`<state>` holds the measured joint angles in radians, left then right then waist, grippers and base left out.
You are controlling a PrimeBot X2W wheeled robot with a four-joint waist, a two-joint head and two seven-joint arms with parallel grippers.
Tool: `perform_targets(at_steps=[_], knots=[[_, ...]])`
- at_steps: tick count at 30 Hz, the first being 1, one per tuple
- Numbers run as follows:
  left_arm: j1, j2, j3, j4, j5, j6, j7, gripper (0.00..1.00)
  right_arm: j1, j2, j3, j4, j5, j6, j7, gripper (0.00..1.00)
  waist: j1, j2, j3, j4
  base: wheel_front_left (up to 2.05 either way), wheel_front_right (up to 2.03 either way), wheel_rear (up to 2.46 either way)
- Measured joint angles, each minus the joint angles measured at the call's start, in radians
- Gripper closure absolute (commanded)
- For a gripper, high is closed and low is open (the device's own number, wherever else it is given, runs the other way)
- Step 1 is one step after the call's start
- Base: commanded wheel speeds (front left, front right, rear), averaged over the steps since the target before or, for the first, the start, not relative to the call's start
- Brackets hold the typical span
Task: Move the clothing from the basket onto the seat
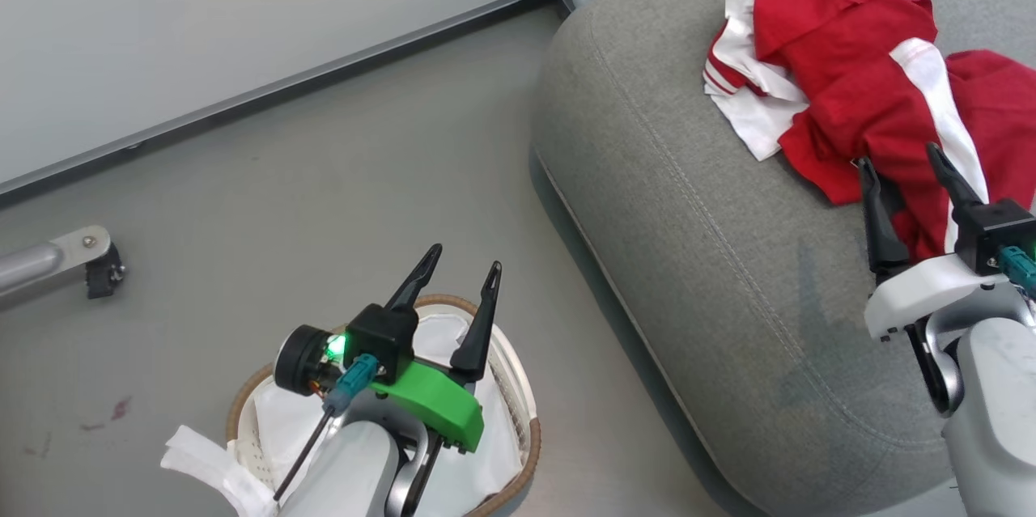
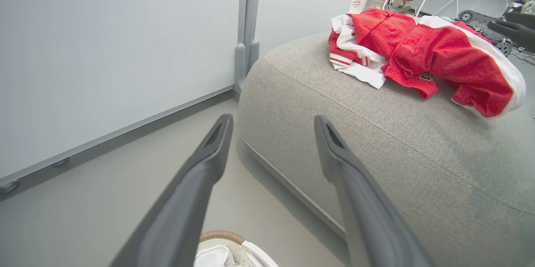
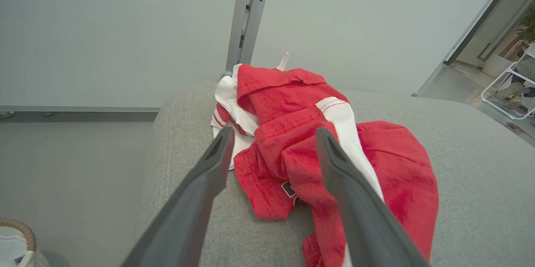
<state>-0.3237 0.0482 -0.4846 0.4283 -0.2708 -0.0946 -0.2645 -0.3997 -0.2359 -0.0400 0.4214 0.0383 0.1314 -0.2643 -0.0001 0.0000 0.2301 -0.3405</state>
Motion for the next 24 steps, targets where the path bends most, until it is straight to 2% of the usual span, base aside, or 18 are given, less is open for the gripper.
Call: perform_targets(at_steps=[8,14,24], knots=[[0.035,0.0,0.095,-0.021,0.0,0.055,0.0,0.0,0.005,0.074,0.074,-0.047,0.033,0.0,0.0,0.0,0.0,0.0,-0.037,0.084,0.0,0.0,0.0],[0.068,0.0,0.203,-0.035,0.011,0.095,0.0,0.0,0.026,0.129,0.1,-0.053,0.041,0.0,0.0,0.0,0.0,0.0,-0.054,0.158,0.0,0.0,0.0],[0.144,0.001,0.356,-0.032,0.032,0.112,0.0,0.0,0.088,0.17,0.089,-0.049,0.037,0.0,0.0,0.0,0.0,0.0,-0.082,0.26,0.0,0.0,0.0]])
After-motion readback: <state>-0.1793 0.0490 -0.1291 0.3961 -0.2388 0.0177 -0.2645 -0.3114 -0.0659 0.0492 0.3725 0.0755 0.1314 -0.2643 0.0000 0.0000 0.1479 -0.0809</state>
